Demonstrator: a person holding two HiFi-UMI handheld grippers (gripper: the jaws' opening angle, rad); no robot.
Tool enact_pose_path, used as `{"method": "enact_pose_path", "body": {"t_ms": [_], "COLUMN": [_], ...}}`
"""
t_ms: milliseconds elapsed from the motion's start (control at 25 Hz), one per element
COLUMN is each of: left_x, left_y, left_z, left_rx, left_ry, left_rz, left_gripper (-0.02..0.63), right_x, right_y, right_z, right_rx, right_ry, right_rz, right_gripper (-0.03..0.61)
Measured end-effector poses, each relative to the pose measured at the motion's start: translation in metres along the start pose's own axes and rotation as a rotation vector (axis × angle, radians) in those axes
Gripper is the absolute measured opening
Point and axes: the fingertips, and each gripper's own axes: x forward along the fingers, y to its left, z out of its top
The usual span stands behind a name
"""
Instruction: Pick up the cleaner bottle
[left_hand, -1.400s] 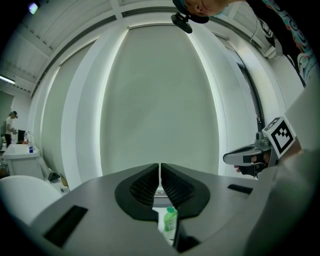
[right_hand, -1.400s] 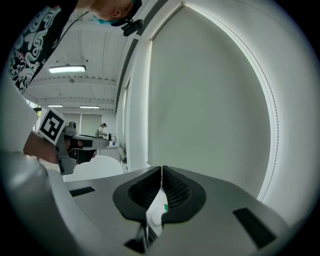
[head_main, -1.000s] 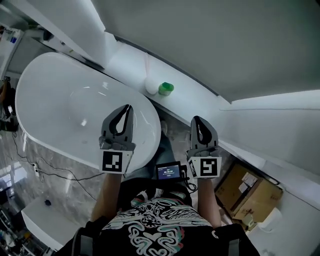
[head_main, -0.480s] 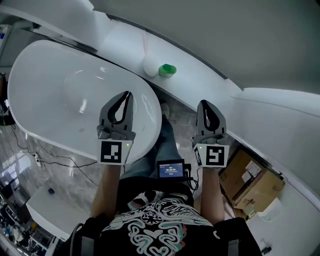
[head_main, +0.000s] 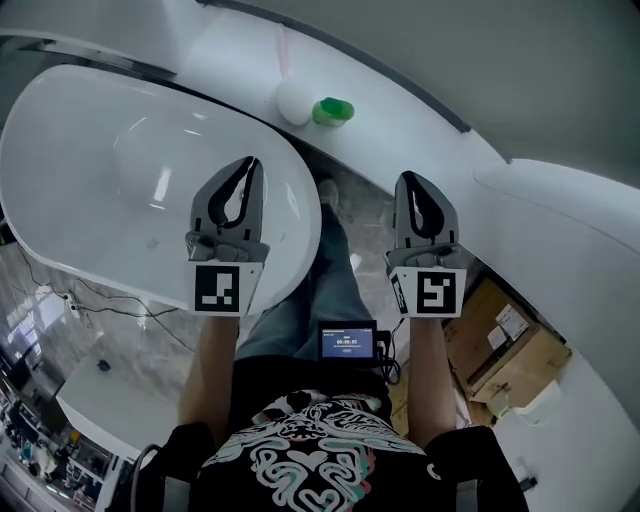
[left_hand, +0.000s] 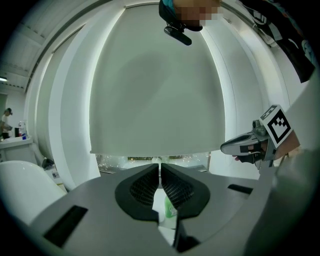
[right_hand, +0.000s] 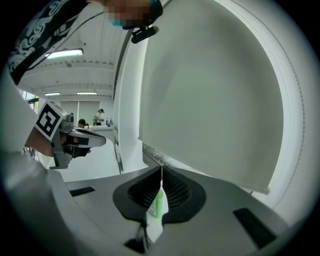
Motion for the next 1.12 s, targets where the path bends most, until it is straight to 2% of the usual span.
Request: {"method": "enact_pose_path", "body": {"t_ms": [320,440,880,1120], "left_x": [0.024,0.035,0.061,0.070], "left_y": [-0.002,-0.003,-0.003,-0.004], "left_z": [-0.040,-0.049,-0.086,-0.106], "left_rx": [0.004,-0.003,-0.012,-0.009], "left_ry": [0.061,0.057,0.088,0.108], "left_rz": [-0.013,-0.020,-0.029,-0.034], "left_gripper": [0.028,0.028,0.028,0.028], "right_x": [0.027,0.041,0.075,0.088], "right_y": [-0.007,-0.012,-0.005,-0.004], "right_z": [-0.038,-0.044,-0.080,-0.101], "right_rx": [-0.022,-0.019,-0.023,0.002], "right_ry": [0.040,0.034,0.071,0.086], "right_rz": [0.025,0.017,0.101,0.119], "right_gripper": [0.028,0.028,0.029,0.029]}}
